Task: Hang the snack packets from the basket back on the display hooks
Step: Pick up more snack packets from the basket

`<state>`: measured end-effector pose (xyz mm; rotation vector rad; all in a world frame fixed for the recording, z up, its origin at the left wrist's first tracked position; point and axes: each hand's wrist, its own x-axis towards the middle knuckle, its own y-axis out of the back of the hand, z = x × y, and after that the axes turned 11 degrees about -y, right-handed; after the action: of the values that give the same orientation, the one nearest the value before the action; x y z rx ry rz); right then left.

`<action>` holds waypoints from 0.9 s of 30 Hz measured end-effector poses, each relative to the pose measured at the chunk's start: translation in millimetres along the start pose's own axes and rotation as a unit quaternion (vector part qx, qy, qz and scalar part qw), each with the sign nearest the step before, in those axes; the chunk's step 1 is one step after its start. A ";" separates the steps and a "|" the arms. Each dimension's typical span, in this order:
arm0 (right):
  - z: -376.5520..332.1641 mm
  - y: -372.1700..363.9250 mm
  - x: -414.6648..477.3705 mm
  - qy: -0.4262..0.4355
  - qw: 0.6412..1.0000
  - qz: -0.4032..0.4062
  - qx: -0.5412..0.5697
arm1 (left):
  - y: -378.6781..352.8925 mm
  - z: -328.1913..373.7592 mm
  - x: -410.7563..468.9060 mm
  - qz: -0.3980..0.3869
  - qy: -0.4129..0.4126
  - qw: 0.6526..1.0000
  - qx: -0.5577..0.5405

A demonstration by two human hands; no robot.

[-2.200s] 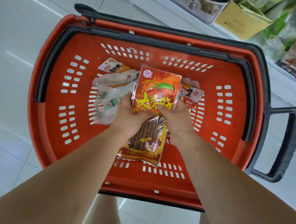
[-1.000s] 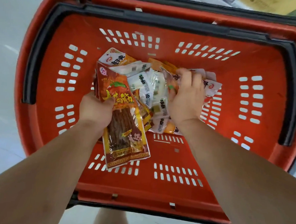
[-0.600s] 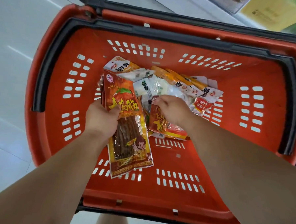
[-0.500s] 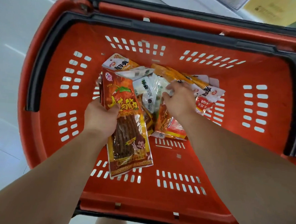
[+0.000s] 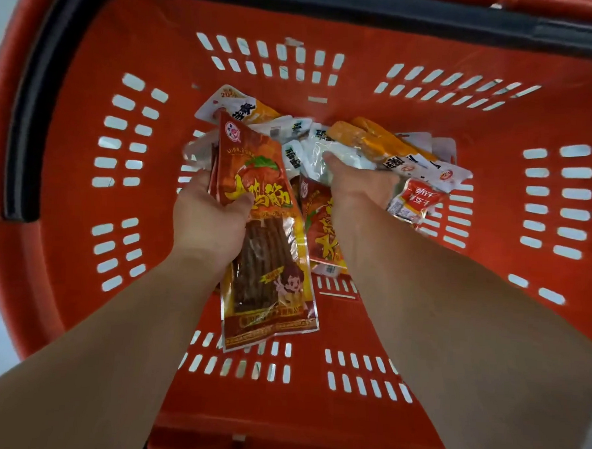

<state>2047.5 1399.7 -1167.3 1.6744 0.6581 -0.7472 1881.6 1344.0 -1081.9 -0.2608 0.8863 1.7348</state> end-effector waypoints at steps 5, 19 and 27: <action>0.0 -0.2 1.2 0.011 0.998 -0.058 -0.015 | -1.1 -3.7 1.1 -0.004 -0.011 1.000 -0.002; 4.6 -10.6 12.4 0.069 0.982 -0.170 0.038 | -10.4 -1.9 1.2 -0.003 -0.043 0.999 0.021; -7.8 1.9 7.0 0.076 0.960 -0.269 -0.018 | -9.3 -3.1 -0.8 0.006 -0.045 0.999 0.013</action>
<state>2054.6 1407.3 -1170.2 1.5382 1.2586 -0.9831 1889.4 1342.3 -1087.6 -0.1597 0.8455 1.7324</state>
